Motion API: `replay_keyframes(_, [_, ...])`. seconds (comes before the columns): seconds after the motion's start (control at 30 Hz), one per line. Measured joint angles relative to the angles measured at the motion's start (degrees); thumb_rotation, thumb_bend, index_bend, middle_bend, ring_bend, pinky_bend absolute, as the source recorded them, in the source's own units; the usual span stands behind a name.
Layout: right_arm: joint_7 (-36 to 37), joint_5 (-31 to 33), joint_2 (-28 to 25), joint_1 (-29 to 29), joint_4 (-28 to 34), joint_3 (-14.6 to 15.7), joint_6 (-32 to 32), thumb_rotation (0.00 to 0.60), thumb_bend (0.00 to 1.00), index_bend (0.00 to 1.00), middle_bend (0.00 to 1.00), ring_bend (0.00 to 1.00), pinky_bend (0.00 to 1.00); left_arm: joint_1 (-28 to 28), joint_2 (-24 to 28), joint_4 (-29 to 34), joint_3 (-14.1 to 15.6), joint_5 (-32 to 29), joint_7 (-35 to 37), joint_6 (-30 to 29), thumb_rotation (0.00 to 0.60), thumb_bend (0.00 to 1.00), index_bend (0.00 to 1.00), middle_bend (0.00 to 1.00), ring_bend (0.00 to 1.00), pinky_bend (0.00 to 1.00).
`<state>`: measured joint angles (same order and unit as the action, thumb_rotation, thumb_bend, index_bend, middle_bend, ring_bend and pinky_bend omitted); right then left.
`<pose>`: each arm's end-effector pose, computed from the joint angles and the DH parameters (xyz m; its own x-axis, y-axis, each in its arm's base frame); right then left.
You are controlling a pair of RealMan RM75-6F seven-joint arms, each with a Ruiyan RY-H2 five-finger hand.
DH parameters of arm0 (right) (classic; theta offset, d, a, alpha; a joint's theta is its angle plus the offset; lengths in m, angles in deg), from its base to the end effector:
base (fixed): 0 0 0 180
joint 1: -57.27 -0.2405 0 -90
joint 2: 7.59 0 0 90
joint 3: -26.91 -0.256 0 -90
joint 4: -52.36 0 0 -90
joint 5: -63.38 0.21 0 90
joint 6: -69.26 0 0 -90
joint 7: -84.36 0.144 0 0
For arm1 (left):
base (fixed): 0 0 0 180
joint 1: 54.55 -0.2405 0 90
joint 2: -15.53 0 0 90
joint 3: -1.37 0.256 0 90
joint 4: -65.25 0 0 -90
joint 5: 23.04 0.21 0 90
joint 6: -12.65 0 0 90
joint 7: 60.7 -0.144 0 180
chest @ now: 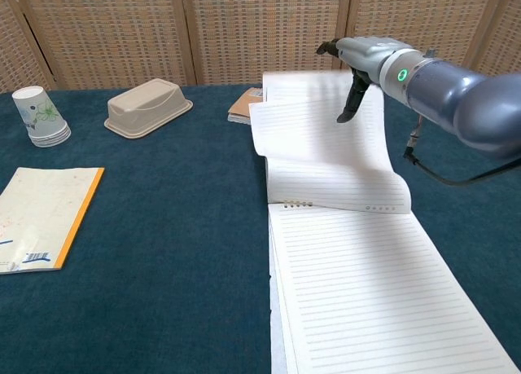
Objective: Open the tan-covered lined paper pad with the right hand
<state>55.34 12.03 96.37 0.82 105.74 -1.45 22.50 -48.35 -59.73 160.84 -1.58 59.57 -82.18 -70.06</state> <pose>-0.1023 -0.4640 -0.0188 0.4614 -0.0946 0.8821 -0.8805 -0.1710 0.4422 -0.2818 0.1848 0.0905 0.5017 0.0611 0.8629 0.8647 -0.0060 -0.5023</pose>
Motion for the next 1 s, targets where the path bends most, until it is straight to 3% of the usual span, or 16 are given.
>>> replay_keyframes(0.27, [-0.06, 0.28, -4.51, 2.75, 9.27, 1.13, -4.00, 0.600, 0.16, 0.00, 0.00, 0.00, 0.00, -0.01, 0.19, 0.28, 0.40, 0.44, 0.21, -0.37, 0.600, 0.10, 0.00, 0.00, 0.00, 0.09])
replay_keyframes(0.43, [1.26, -1.64, -9.12, 7.36, 18.99, 3.57, -8.12, 0.600, 0.15, 0.00, 0.00, 0.00, 0.00, -0.09, 0.39, 0.61, 0.80, 0.93, 0.36, -0.62, 0.600, 0.10, 0.00, 0.00, 0.00, 0.09])
replay_keyframes(0.7, [7.67, -15.28, -17.24, 20.80, 32.10, 14.16, -22.87, 0.600, 0.15, 0.02, 0.00, 0.00, 0.00, -0.16, 0.56, 0.84, 1.68, 1.74, 0.52, -0.54, 0.600, 0.10, 0.00, 0.00, 0.00, 0.09])
replay_keyframes(0.87, [12.41, -23.96, -20.59, 30.37, 35.70, 22.56, -32.67, 0.600, 0.15, 0.10, 0.00, 0.00, 0.00, -0.17, 0.75, 1.03, 2.20, 2.31, 0.61, -0.48, 0.600, 0.10, 0.00, 0.00, 0.00, 0.09])
replay_keyframes(1.0, [14.91, -27.12, -22.27, 35.99, 36.92, 26.63, -37.27, 0.600, 0.15, 0.11, 0.00, 0.00, 0.00, -0.35, 1.05, 1.35, 2.45, 2.41, 0.67, -0.61, 0.600, 0.10, 0.00, 0.00, 0.00, 0.09])
